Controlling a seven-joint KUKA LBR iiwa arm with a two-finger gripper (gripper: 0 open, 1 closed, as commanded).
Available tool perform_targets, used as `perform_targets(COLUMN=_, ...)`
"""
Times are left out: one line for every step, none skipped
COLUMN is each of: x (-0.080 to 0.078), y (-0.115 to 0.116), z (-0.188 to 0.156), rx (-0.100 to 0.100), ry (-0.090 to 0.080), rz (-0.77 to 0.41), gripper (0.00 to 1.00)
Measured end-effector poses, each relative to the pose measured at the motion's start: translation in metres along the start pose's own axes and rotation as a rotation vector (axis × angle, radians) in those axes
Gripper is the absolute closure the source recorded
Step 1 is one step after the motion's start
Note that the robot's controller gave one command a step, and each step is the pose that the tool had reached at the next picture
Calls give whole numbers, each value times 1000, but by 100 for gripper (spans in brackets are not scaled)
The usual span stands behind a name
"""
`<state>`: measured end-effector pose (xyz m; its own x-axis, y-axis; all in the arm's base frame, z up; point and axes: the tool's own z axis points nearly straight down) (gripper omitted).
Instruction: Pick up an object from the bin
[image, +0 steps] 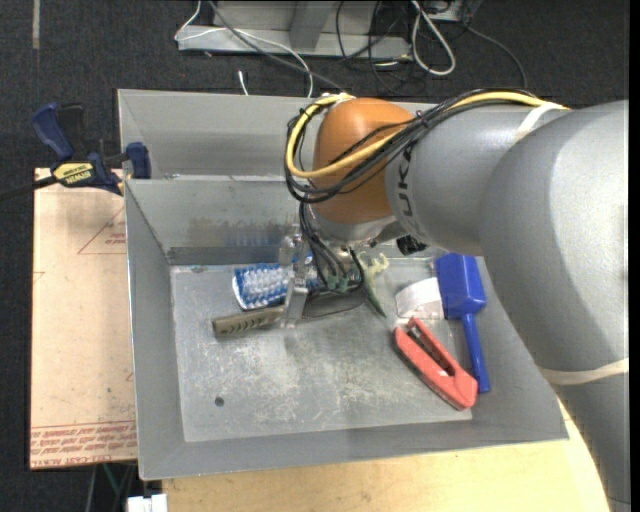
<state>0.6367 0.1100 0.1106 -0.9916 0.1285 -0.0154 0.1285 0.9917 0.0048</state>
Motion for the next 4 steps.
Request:
perform_targets(x=-5, y=2, z=28, rx=-6, ry=-8, rz=-97, gripper=0)
perform_targets(x=-7, y=-10, z=33, rx=-10, ry=-19, rz=-4, gripper=0)
perform_targets(x=-3, y=-10, z=34, rx=-13, ry=-27, rz=-130, gripper=100)
perform_targets(x=-3, y=-10, z=34, rx=-13, ry=-27, rz=-129, gripper=100)
